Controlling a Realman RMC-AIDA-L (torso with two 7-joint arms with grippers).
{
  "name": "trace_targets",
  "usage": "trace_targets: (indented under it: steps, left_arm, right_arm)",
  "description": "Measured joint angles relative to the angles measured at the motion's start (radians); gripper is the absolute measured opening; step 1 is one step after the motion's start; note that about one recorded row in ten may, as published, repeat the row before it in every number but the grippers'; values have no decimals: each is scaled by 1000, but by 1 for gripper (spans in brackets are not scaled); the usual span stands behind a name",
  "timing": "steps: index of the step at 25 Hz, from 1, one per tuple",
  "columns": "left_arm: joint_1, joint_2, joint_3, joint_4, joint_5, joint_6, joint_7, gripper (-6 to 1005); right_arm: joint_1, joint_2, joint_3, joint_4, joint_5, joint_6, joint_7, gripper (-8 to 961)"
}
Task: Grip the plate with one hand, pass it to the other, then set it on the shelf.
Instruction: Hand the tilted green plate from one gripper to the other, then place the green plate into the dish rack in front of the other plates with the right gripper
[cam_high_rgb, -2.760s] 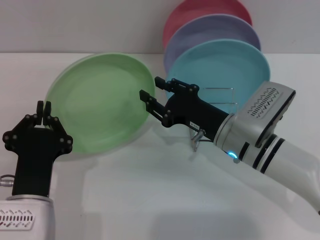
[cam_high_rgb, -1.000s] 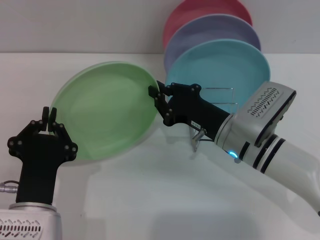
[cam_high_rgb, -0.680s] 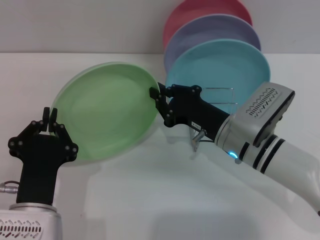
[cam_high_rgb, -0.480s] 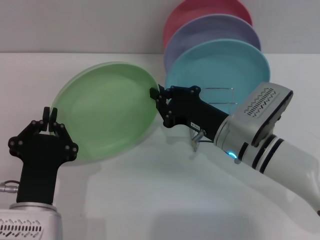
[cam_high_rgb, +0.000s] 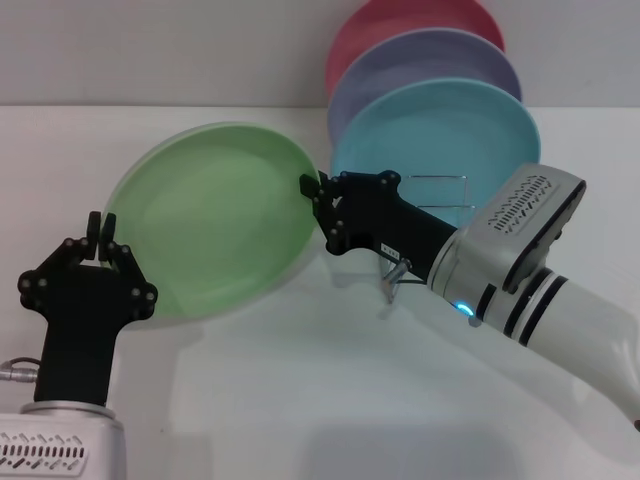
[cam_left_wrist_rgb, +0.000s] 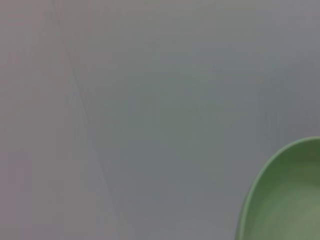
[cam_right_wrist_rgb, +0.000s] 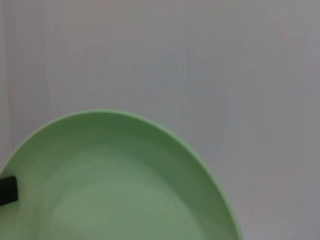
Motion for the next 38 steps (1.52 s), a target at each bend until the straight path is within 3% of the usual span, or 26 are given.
trace_targets:
  steps: [16, 19, 22, 27, 30, 32, 34, 36, 37, 38]
  left_arm:
    - [-11, 7, 1, 26, 13, 7, -16, 160]
    - [-9, 9, 4, 27, 31, 18, -31, 377]
    - [-5, 10, 8, 33, 54, 34, -58, 484]
    - [15, 14, 27, 96, 145, 172, -237, 620]
    - [23, 14, 19, 226, 149, 323, -461, 665]
    - [22, 14, 14, 251, 147, 341, -503, 665]
    - [1, 12, -39, 400, 144, 374, -794, 665]
    - [-17, 11, -62, 456, 144, 373, -893, 665]
    - [-17, 11, -62, 456, 144, 373, -893, 665]
    - [-39, 10, -77, 508, 144, 367, -965, 665]
  right_arm:
    - [-5, 0, 37, -3, 0, 0, 0, 22]
    - [-4, 0, 49, -1, 0, 2, -5, 24]
    - [-1, 0, 67, 5, 0, 5, -28, 25]
    - [-3, 0, 116, 28, -2, -8, -89, 28]
    - [-29, -2, 146, 56, -2, -72, -148, 29]
    - [-61, -5, 161, 85, -2, -138, -195, 30]
    - [-103, -6, 170, 113, -2, -218, -239, 31]
    - [-169, -8, 177, 139, -2, -356, -284, 32]
    - [-169, -8, 177, 139, -2, -356, -284, 33]
    - [-223, -9, 179, 149, -2, -459, -315, 33]
